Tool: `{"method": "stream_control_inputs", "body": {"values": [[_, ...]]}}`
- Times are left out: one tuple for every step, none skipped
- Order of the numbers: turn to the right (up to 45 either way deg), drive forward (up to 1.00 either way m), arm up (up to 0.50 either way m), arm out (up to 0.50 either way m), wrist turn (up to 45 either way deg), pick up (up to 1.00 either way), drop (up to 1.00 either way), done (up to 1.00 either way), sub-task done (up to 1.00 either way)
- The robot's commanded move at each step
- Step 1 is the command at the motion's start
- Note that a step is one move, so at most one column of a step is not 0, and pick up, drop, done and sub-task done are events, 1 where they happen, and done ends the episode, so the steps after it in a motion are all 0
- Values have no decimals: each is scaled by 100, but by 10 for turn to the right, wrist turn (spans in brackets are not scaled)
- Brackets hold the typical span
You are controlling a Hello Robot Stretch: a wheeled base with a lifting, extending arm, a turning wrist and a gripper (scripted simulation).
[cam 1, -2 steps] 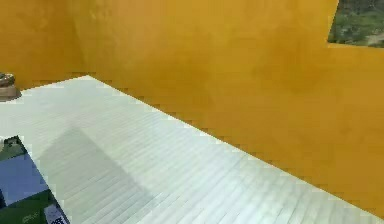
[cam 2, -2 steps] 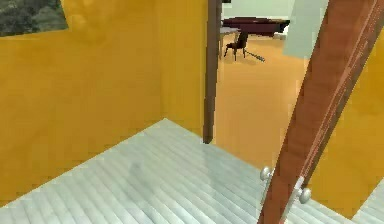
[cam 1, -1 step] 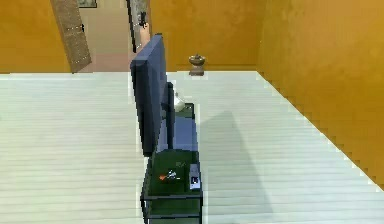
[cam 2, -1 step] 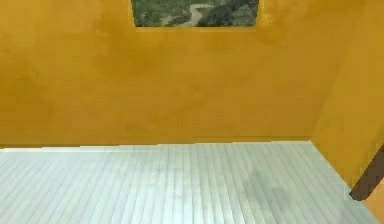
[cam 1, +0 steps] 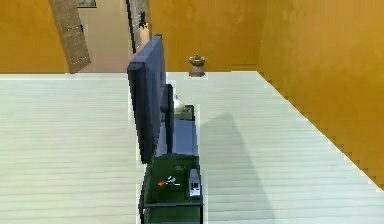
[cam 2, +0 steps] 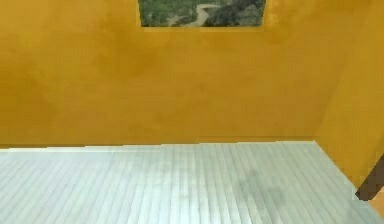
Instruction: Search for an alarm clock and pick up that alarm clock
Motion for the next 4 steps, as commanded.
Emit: {"method": "stream_control_inputs", "body": {"values": [[450, 0, 0, 0, 0, 0, 0, 0, 0], [450, 0, 0, 0, 0, 0, 0, 0, 0], [60, 0, 0, 0, 0, 0, 0, 0, 0], [30, 0, 0, 0, 0, 0, 0, 0, 0]]}}
